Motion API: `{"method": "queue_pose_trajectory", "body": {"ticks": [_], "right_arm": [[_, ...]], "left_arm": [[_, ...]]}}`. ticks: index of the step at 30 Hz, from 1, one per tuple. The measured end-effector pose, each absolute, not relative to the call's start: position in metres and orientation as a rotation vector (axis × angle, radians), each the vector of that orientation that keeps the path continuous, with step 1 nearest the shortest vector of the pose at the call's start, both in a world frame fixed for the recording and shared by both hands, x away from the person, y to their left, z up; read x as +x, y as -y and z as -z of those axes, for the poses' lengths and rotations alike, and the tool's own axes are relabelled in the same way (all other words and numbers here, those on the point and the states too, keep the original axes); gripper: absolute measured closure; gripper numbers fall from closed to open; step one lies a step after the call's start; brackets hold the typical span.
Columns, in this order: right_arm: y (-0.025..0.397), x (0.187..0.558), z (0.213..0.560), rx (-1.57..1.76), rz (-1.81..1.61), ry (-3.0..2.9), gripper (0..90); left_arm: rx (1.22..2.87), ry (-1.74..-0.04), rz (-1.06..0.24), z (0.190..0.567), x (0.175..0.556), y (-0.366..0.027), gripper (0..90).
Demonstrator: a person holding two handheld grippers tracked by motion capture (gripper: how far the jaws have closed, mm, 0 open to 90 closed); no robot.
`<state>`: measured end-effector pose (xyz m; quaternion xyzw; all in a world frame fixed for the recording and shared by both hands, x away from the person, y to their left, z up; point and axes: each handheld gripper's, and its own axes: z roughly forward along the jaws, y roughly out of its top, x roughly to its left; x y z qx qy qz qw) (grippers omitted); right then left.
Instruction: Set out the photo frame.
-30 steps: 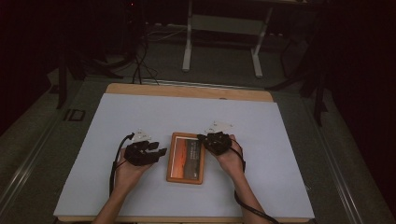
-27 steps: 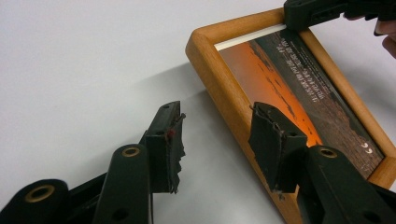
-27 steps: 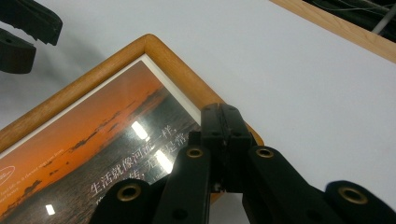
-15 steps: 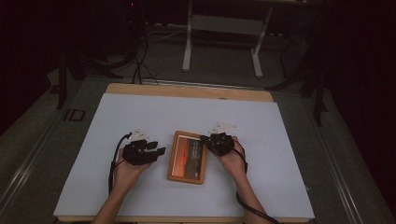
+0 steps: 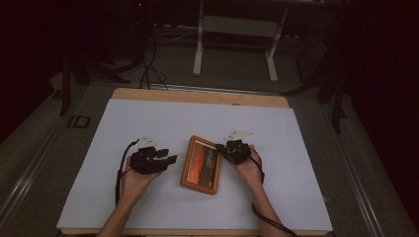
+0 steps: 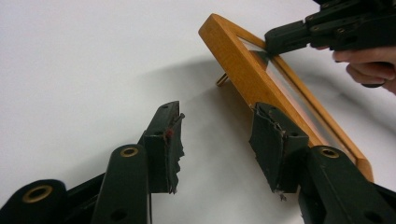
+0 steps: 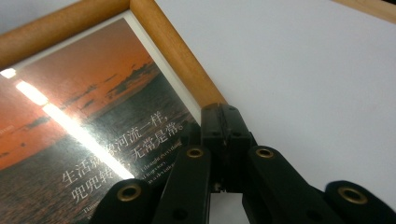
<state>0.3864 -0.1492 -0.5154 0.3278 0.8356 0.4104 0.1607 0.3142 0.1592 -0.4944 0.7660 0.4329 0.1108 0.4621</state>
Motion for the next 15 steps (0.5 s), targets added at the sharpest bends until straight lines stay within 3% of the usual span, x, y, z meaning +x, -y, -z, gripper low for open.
{"method": "queue_pose_trajectory", "body": {"ticks": [15], "right_arm": [[0.1528, 0.3881, 0.5232, 0.978, -1.155, -2.394, 89.9]], "left_arm": [[1.854, -1.089, -0.200, 0.4859, 0.3111, -0.1516, 48.1]]}}
